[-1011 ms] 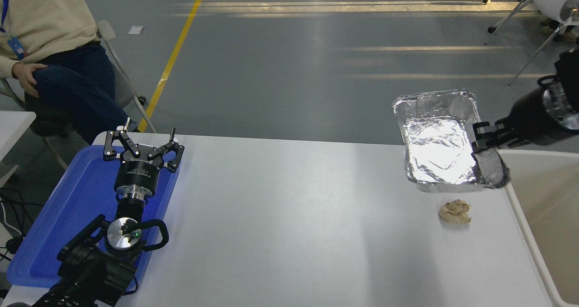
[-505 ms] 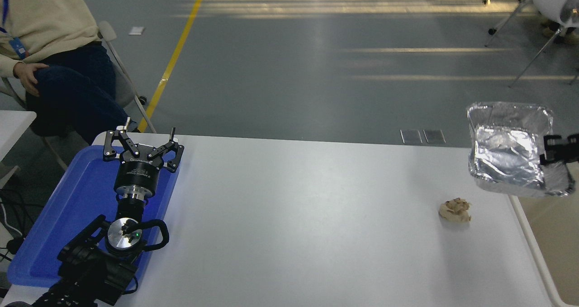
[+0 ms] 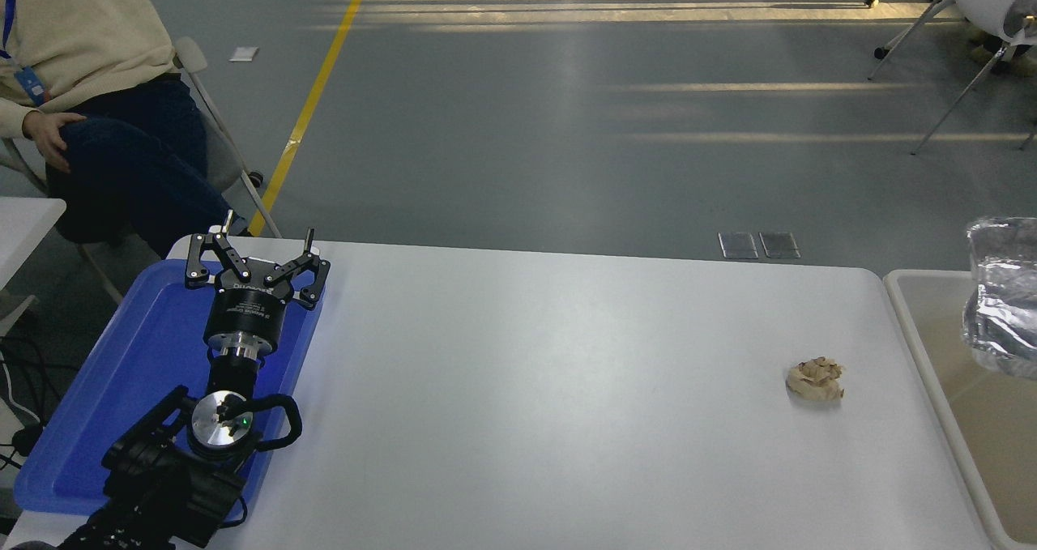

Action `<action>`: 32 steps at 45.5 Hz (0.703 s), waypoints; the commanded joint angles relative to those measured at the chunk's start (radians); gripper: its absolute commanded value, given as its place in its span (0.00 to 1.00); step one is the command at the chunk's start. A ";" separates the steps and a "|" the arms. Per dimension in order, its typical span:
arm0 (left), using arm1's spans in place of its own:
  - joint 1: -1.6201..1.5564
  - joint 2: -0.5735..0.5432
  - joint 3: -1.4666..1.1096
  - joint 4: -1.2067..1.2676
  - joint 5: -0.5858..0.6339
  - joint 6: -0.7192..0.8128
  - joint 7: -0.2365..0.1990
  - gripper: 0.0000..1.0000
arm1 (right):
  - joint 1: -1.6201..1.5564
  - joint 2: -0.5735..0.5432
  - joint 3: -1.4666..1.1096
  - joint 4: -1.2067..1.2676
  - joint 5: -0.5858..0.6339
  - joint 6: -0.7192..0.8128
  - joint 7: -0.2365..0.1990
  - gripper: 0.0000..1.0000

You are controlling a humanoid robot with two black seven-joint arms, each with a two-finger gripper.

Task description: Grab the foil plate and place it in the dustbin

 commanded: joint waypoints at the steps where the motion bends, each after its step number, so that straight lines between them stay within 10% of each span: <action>1: 0.000 0.000 0.000 0.000 0.000 0.000 0.000 1.00 | -0.261 0.013 0.089 -0.246 0.004 -0.007 0.050 0.00; 32: 0.000 0.000 0.000 0.000 0.000 0.000 0.000 1.00 | -0.689 0.135 0.198 -0.564 0.009 -0.229 0.033 0.00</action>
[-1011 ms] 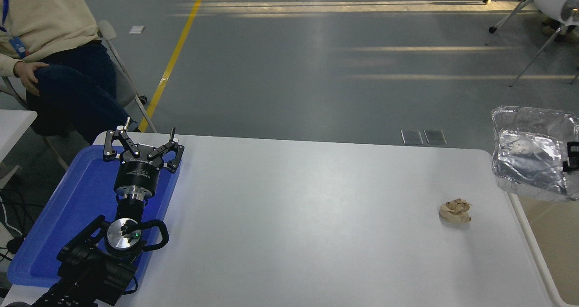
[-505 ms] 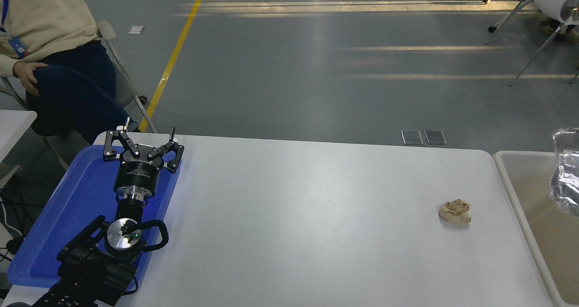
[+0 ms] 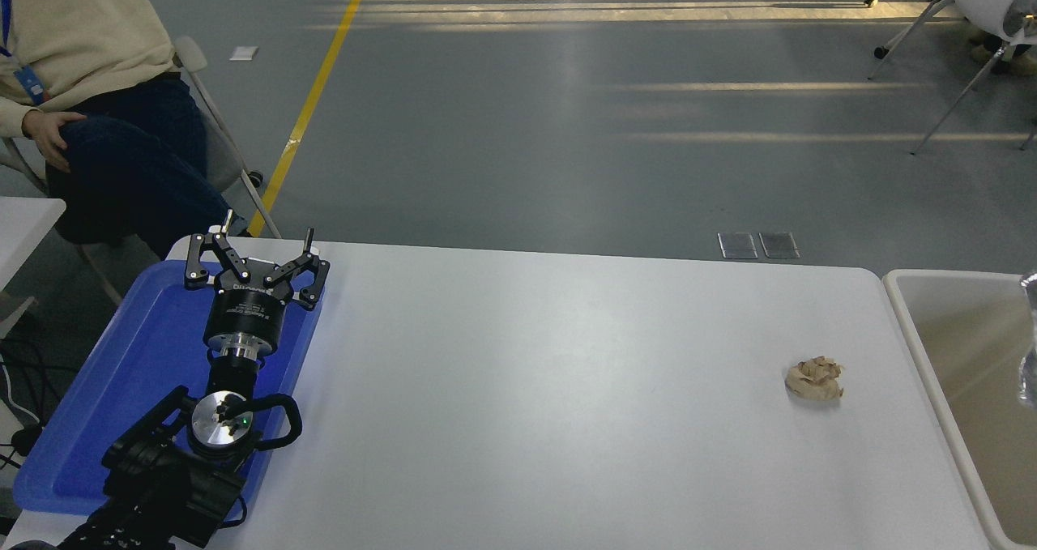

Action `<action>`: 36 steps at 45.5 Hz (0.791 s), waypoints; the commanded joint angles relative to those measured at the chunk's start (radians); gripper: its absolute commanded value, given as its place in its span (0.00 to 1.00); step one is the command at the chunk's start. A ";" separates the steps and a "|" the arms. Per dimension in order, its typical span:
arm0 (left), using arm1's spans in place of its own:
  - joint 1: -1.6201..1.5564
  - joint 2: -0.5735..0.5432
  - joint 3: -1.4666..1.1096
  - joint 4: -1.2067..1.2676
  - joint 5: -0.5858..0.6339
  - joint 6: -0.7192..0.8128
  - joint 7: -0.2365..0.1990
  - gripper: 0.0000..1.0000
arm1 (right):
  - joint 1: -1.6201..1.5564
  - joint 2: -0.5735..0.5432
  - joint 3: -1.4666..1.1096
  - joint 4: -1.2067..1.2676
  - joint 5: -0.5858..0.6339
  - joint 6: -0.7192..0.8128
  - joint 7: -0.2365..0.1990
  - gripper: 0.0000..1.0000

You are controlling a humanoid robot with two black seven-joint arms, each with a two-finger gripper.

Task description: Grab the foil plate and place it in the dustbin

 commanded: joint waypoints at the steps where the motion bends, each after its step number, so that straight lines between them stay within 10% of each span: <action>1: 0.000 0.000 0.000 0.000 0.000 0.000 0.000 1.00 | -0.098 0.034 0.011 -0.039 0.001 -0.122 -0.032 0.00; 36: 0.000 0.000 0.000 0.000 0.000 0.001 0.000 1.00 | -0.182 0.118 0.037 -0.074 0.124 -0.235 -0.189 0.00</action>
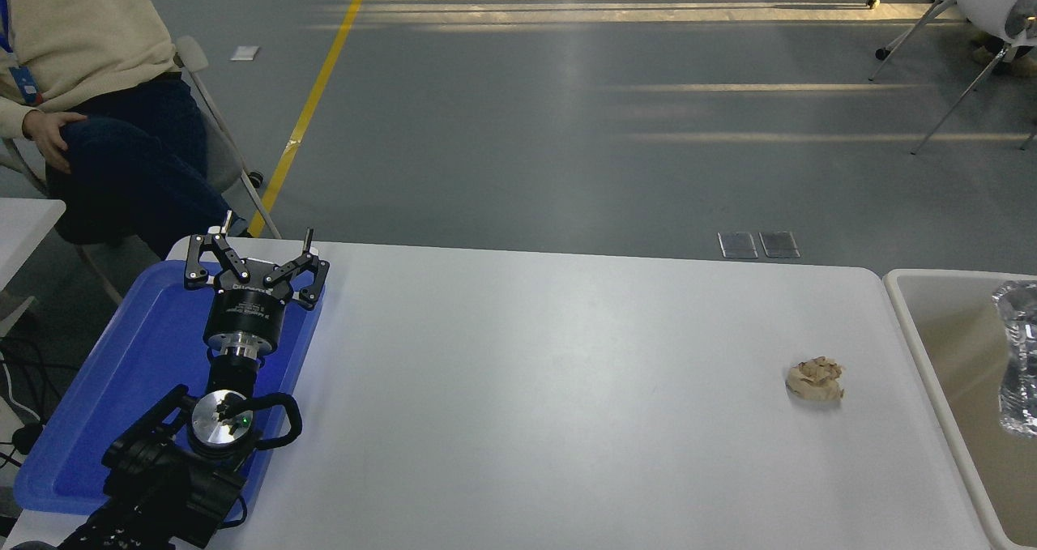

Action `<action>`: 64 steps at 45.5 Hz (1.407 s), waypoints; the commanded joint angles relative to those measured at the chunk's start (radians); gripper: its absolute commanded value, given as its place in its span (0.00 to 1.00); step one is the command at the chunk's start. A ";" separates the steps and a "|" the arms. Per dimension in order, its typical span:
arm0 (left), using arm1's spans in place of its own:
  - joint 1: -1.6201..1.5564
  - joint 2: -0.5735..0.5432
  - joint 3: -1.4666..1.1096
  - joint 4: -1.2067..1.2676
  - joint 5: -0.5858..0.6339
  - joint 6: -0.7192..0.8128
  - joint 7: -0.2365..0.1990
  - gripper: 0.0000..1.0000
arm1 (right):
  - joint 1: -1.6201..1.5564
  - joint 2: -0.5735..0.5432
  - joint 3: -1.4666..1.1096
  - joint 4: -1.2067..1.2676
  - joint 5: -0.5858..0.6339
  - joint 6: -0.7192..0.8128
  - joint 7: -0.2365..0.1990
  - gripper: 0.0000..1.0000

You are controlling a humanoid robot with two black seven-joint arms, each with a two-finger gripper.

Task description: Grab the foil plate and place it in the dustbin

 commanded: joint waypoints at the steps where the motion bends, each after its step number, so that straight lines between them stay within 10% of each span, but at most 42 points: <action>1: 0.000 0.000 0.000 0.000 0.000 0.000 0.000 1.00 | -0.027 0.016 0.004 -0.007 0.038 -0.012 -0.023 0.00; 5: 0.000 0.000 0.000 0.000 0.000 0.000 0.000 1.00 | -0.032 0.016 0.004 -0.007 0.062 -0.012 -0.027 0.13; 9: 0.000 0.000 0.000 0.000 0.000 0.000 0.000 1.00 | -0.033 0.016 0.008 -0.007 0.070 -0.012 -0.027 0.76; 13: 0.000 0.000 0.000 0.000 0.000 0.000 0.000 1.00 | -0.033 0.017 0.028 -0.007 0.075 -0.012 -0.027 0.89; 64: 0.000 0.000 0.000 0.000 0.000 -0.001 0.000 1.00 | 0.088 0.074 0.096 0.017 0.081 0.054 -0.035 0.99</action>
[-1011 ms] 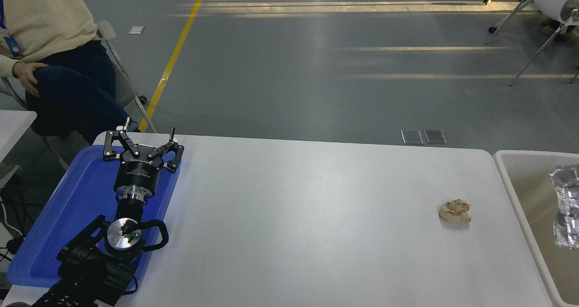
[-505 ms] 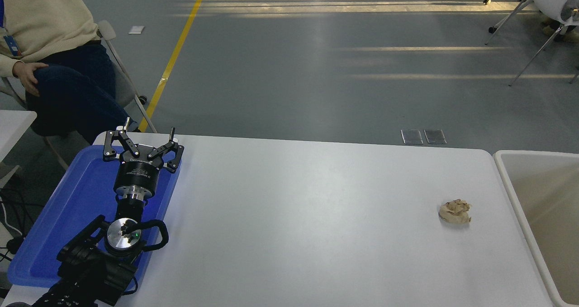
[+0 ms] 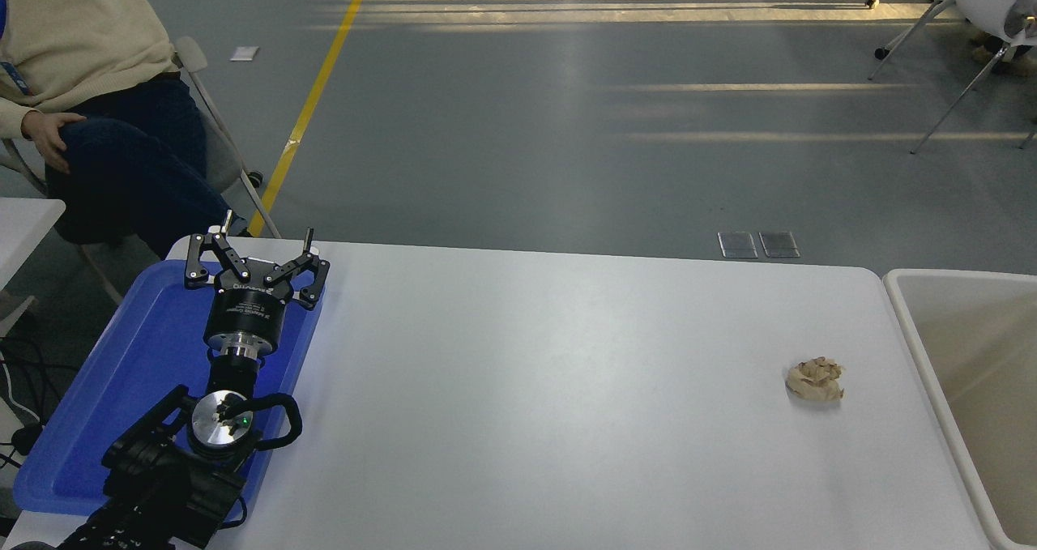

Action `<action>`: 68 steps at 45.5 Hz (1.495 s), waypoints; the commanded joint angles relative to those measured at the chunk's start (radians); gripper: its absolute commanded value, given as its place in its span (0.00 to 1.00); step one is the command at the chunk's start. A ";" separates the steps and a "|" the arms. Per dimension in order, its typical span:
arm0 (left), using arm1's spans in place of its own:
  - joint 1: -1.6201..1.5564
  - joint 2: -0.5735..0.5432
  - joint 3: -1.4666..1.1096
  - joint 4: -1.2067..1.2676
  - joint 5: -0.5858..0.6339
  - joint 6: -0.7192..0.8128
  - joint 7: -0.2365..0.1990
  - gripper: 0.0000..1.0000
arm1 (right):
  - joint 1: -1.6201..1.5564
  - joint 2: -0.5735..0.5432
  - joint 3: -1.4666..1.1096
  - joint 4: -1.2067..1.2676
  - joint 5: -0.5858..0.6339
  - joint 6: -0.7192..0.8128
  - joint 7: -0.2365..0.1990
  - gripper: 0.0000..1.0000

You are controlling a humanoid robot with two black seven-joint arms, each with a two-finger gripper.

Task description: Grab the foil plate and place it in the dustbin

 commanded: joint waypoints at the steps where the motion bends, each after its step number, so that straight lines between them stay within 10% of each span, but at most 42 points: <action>1: 0.000 0.000 0.000 0.000 0.000 0.000 0.000 1.00 | 0.060 0.012 0.029 0.031 0.001 0.050 -0.004 0.99; 68: 0.000 0.000 0.000 -0.002 0.001 0.000 0.002 1.00 | 0.900 0.044 -0.135 1.177 -0.194 0.072 -0.247 1.00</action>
